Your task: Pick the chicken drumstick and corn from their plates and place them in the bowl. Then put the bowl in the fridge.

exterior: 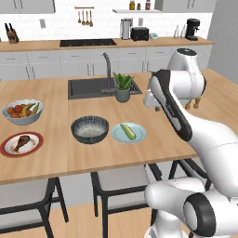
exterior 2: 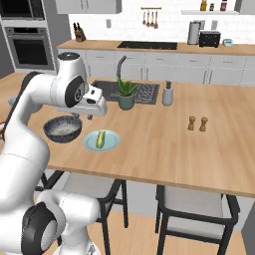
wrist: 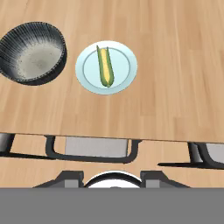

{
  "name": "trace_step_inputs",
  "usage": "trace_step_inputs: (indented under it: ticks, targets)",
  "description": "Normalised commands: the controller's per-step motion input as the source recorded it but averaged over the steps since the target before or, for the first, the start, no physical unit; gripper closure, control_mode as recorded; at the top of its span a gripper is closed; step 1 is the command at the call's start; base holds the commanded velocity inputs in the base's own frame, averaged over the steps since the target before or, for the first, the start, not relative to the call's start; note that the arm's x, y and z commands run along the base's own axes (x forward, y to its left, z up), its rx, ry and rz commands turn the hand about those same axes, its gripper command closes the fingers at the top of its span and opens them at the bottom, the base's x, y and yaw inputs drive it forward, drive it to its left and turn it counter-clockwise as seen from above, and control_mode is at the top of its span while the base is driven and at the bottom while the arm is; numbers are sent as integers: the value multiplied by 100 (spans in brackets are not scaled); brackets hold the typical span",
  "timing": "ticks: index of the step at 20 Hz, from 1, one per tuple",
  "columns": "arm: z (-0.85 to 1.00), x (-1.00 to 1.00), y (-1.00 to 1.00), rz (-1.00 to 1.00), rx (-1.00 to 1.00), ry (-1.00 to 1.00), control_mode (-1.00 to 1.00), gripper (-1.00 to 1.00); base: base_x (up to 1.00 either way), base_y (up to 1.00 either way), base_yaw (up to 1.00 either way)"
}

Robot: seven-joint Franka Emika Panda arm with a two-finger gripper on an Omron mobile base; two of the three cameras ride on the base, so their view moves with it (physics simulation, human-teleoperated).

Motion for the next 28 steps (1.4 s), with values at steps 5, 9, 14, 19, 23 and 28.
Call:
trace_step_inputs:
  ticks: [5,9,14,19,23,28]
  targets:
    - [-1,-59,3,3,0,-2,-100,-100,0,0,0]
    - [-78,-18,21,1,0,0,-100,-100,0,0,0]
    - [-72,56,1,9,0,4,-100,-100,0,0,0]
    - [-60,85,0,11,0,11,-100,-100,0,0,0]
    - [-47,86,0,13,0,15,-100,-100,0,0,0]
    - [-41,79,14,14,0,15,-100,-100,0,0,0]
